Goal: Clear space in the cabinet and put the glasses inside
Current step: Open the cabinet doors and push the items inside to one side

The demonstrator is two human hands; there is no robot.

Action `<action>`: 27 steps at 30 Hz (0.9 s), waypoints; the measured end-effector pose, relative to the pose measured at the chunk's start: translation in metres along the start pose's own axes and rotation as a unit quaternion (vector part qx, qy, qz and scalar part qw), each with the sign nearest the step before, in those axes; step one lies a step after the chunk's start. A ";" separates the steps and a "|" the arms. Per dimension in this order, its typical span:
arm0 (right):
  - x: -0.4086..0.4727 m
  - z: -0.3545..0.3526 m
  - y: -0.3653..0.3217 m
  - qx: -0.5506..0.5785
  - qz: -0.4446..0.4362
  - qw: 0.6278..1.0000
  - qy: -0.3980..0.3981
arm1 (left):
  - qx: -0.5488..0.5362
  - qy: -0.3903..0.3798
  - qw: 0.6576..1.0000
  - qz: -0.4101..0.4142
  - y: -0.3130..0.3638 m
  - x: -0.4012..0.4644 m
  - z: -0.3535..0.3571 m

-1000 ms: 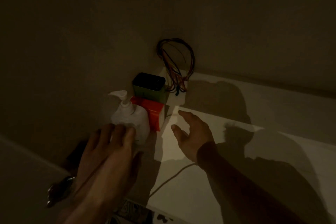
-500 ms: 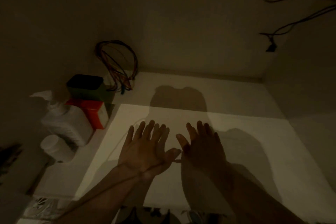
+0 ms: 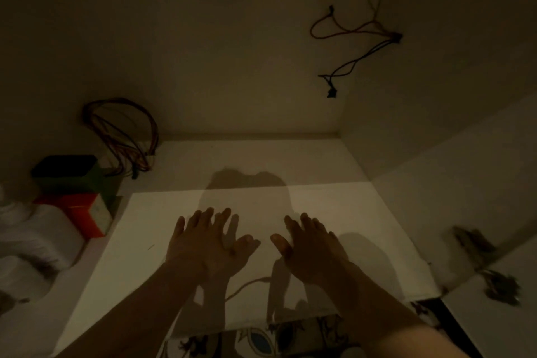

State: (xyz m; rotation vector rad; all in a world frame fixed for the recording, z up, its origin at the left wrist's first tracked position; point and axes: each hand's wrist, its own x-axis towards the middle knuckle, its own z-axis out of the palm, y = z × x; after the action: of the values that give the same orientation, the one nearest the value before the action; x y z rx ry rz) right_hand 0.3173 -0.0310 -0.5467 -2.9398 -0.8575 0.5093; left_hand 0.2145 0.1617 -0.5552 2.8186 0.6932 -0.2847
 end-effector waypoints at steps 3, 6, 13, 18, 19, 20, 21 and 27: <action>-0.001 0.001 -0.005 0.011 -0.009 1.000 0.002 | 0.002 -0.004 1.000 0.000 0.003 -0.003 -0.004; -0.001 0.002 -0.011 0.012 -0.019 1.000 0.006 | 0.008 -0.017 1.000 0.003 0.006 -0.007 -0.012; -0.049 -0.003 -0.031 0.018 -0.046 0.998 -0.029 | 0.069 -0.095 0.993 0.010 0.012 -0.055 -0.038; -0.129 -0.069 -0.045 0.029 -0.053 0.992 -0.114 | 0.054 -0.149 0.987 0.004 0.020 -0.137 -0.088; -0.147 -0.092 -0.048 0.033 -0.045 0.990 -0.132 | 0.055 -0.164 0.985 -0.006 0.024 -0.155 -0.106; -0.166 -0.117 -0.052 0.039 -0.040 0.988 -0.146 | 0.051 -0.178 0.983 -0.015 0.029 -0.172 -0.127; -0.185 -0.146 -0.055 0.039 -0.037 0.986 -0.155 | 0.045 -0.191 0.980 -0.018 0.035 -0.189 -0.153; -0.298 -0.324 -0.073 0.058 0.003 0.982 -0.182 | 0.042 -0.218 0.975 0.000 0.079 -0.279 -0.323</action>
State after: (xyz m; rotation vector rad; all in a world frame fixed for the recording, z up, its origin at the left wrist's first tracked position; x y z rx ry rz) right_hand 0.1468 -0.1093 -0.1420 -2.7851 -0.8108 1.0832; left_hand 0.0524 0.0571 -0.1664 2.6866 0.5895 -0.9159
